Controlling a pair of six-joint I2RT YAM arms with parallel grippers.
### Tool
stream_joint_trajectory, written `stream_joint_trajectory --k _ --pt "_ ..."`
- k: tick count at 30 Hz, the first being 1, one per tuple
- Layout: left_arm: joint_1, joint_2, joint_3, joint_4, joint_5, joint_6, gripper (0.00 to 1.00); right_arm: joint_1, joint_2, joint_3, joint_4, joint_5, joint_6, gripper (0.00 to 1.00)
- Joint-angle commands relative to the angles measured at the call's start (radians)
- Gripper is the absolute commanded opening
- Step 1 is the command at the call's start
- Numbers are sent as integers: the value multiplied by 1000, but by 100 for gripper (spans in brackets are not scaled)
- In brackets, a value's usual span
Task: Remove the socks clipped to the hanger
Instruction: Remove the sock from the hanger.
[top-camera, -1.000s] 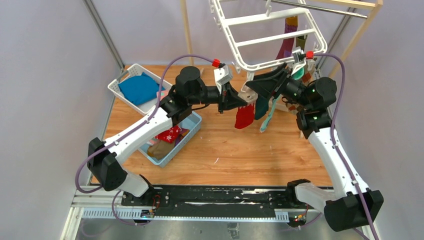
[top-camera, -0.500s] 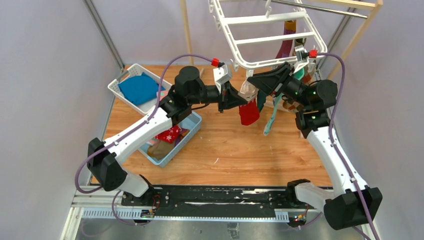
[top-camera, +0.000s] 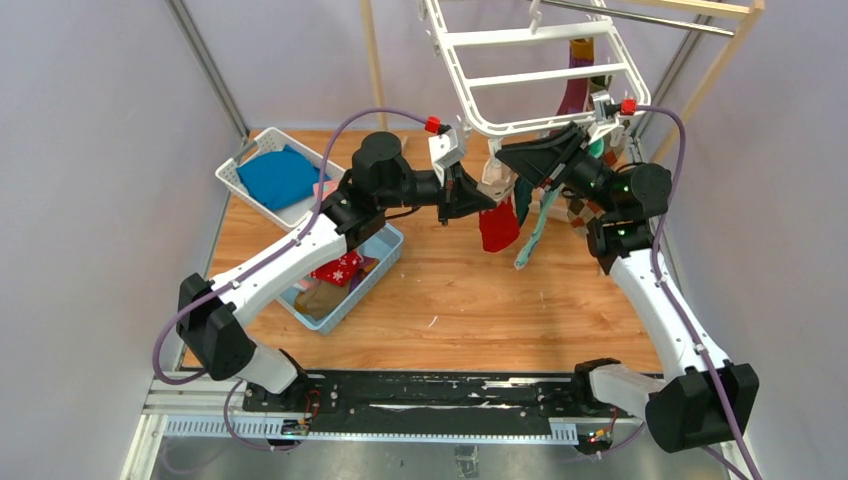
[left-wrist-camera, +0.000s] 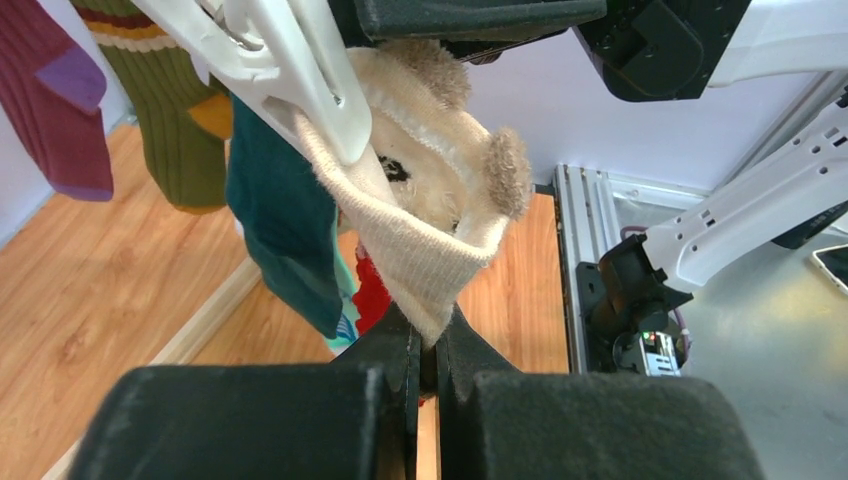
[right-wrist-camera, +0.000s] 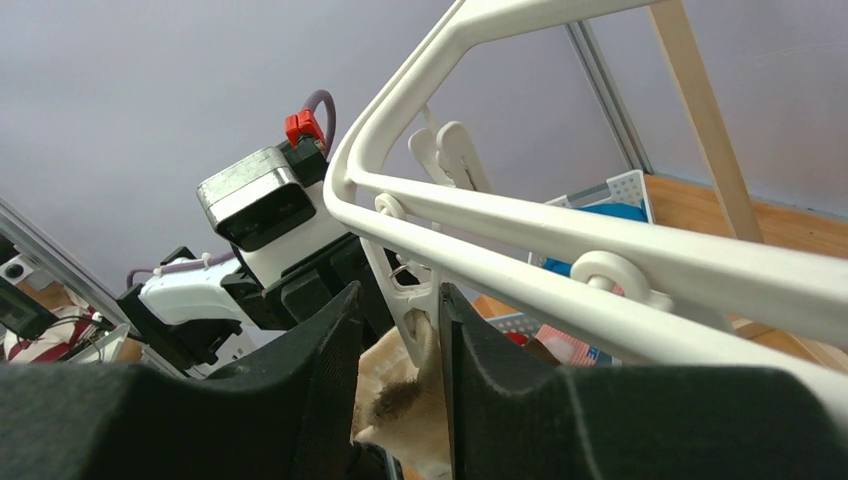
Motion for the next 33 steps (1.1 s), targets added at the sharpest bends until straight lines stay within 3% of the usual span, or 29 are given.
stream_joint_trajectory --k 1,16,22,33 --pt "2 11 20 -3 15 -9 0 -12 25 -17 162 32 73 35" --pt "0 0 12 -1 28 -9 0 -1 -50 -108 87 80 -113 57" --pt "0 -14 -3 -2 16 9 0 -10 -66 -73 -5 79 -133 59" --pt "0 10 15 -3 9 2 0 -11 -58 -108 60 155 -95 55"
